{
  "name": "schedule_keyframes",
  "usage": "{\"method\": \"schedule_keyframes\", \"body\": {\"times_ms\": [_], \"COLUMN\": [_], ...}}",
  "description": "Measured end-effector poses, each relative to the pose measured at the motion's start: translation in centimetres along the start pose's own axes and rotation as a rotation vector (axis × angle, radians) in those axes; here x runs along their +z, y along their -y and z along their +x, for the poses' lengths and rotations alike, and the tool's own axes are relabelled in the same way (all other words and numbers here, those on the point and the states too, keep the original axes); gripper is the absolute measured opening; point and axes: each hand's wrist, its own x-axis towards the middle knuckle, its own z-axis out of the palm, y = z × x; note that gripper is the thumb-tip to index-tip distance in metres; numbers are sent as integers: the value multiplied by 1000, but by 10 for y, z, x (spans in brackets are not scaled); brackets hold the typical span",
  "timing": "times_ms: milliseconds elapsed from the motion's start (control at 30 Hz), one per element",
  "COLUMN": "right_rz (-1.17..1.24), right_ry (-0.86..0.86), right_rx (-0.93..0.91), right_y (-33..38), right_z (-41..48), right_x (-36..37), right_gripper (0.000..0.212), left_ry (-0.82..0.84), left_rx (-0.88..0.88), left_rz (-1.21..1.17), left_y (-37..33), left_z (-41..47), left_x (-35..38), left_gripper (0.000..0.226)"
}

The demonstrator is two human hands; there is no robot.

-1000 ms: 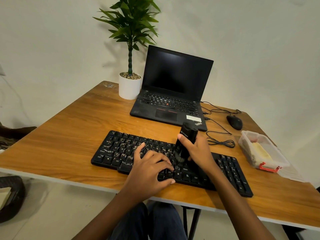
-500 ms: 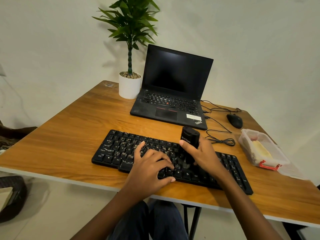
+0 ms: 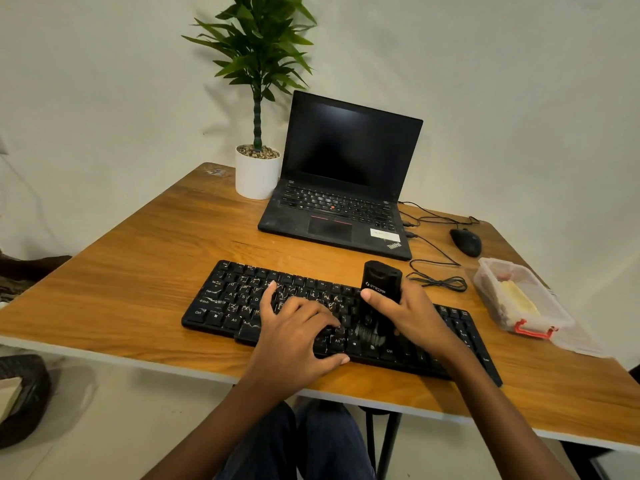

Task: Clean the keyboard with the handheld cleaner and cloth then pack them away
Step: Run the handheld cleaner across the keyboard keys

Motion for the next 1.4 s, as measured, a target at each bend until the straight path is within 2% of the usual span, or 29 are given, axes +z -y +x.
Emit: {"method": "schedule_keyframes", "body": {"times_ms": [133,233,400,567,700,867,1033,1133,1200,1400], "right_rz": [25,73,-37,103,-2,106,62,173,158,32], "right_ry": [-3,42,-44,55,-22,20,-52,63,134,-74], "right_rx": [-44,-18,-49,-14,-36,-27,-33,-40,-9,-52], "right_y": [-4,-2,-3,0,-4,-3,-5,-1,0,-2], "right_z": [-4,-6,0,-5,0,-3,1,-6,-6,6], "right_x": [16,11,18,12,17,18,22,29,24,30], "right_gripper": [19,10,13,9,12,9,11,10,10,14], "left_ry": [10,14,6,-9,-22,-18,-16,-17,-10,11], "left_rx": [-6,-17,-26,-39,-68,-103,-121,-113,-102,-112], "left_rz": [6,7,10,0,0,13,5,29,36,44], "left_y": [0,1,2,1,0,-1,0,-1,-1,1], "left_z": [1,1,1,1,1,1,1,2,2,2], "left_x": [0,1,2,1,0,0,0,0,1,2], "left_gripper": [46,47,49,52,58,69,74,78,80,86]}}
